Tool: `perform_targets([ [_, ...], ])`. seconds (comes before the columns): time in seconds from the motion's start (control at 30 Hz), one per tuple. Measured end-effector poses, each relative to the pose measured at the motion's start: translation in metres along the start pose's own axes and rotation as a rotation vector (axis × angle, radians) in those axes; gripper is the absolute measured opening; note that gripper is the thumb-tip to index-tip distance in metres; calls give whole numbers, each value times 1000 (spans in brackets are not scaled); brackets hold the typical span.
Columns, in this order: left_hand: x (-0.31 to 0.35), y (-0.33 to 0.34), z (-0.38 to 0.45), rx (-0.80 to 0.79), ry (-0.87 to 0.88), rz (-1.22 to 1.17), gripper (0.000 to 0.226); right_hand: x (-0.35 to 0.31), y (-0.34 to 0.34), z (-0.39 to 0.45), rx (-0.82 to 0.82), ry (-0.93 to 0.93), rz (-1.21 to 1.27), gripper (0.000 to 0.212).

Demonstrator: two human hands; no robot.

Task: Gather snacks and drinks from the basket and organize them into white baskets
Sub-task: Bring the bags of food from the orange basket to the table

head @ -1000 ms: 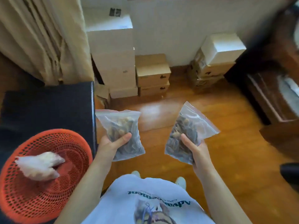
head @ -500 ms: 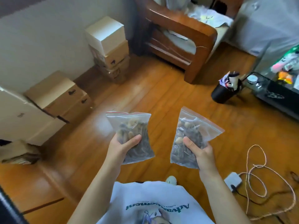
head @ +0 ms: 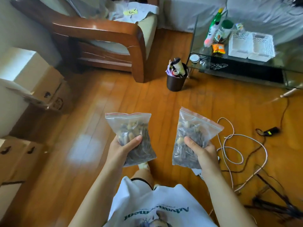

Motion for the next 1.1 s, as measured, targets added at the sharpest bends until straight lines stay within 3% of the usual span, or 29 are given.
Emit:
perform_targets([
  [0.4, 70, 128, 177, -227, -14, 60, 52, -70, -28, 151, 226, 44, 72, 27],
  [0.53, 113, 173, 233, -306, -2, 119, 61, -107, -37, 201, 311, 33, 115, 35],
  [0.7, 143, 239, 282, -418, -16, 188, 55, -128, -64, 241, 434, 15, 175, 25],
  [0.83, 145, 304, 312, -499, -54, 240, 43, -136, -99, 273, 520, 28, 229, 40],
  [1.1, 147, 460, 370, -567, -91, 299, 25, -167, -207, 381, 577, -12, 308, 25],
])
Point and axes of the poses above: each hand's wrist, its own z-axis towards the middle knuckle, its own y-axis out of the palm, x = y × z, the point moved 3 cm from there along z, towards the middle knuckle, and after that the axes turned 3 degrees about -z, right-handed, at the moved point
